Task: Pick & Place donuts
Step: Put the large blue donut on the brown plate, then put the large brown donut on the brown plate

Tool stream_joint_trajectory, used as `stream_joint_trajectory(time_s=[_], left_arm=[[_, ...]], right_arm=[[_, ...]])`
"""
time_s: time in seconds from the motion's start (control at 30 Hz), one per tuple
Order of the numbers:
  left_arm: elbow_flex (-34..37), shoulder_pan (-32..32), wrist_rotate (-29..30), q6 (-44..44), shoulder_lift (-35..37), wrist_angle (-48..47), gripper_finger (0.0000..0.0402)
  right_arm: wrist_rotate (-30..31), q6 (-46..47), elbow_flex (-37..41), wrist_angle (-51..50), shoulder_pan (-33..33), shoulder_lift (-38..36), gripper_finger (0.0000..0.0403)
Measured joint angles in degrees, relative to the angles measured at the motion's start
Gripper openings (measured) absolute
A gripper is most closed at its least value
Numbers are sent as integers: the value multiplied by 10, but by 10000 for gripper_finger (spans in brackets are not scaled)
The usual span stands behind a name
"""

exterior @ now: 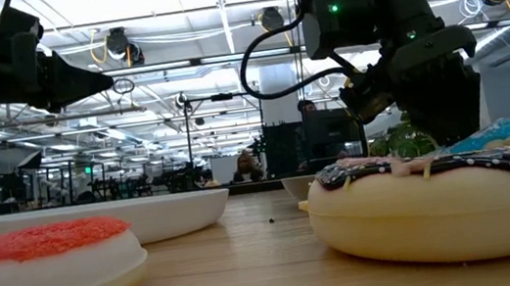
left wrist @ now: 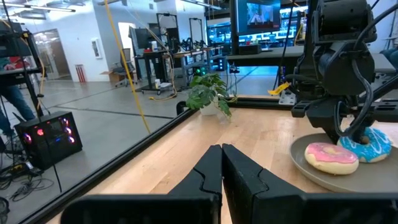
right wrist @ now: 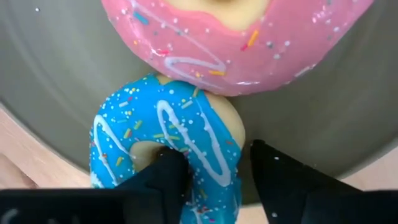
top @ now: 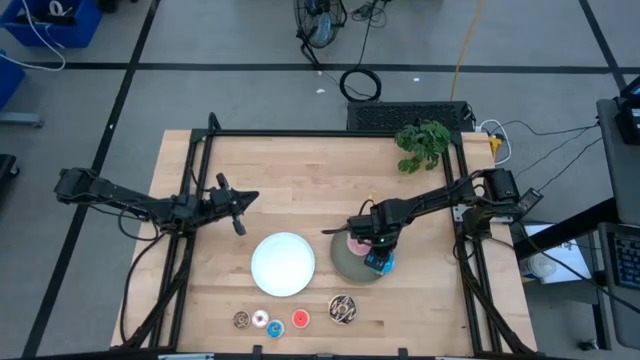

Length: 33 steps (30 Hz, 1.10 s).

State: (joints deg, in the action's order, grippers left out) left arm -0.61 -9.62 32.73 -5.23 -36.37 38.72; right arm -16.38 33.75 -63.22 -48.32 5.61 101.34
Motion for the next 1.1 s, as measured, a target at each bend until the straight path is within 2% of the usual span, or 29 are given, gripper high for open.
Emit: stream_joint_trajectory(time_s=[0.23,0.4,0.67,0.77,0.93,1.1], left_arm=[[0,0,0,2,0,0,17],[0,0,0,2,0,-1,17],[0,0,0,3,0,-4,17],[0,0,0,5,0,-4,17],[0,0,0,5,0,-5,17],[0,0,0,8,0,-17,17]], right_arm=[[3,0,1,-5,-11,-18,199],[28,2,0,-2,-12,-45,200],[34,-2,0,2,-11,-85,200],[72,-23,0,13,-8,-111,200],[178,-86,0,71,19,-174,193],[198,-137,36,207,58,-253,183]])
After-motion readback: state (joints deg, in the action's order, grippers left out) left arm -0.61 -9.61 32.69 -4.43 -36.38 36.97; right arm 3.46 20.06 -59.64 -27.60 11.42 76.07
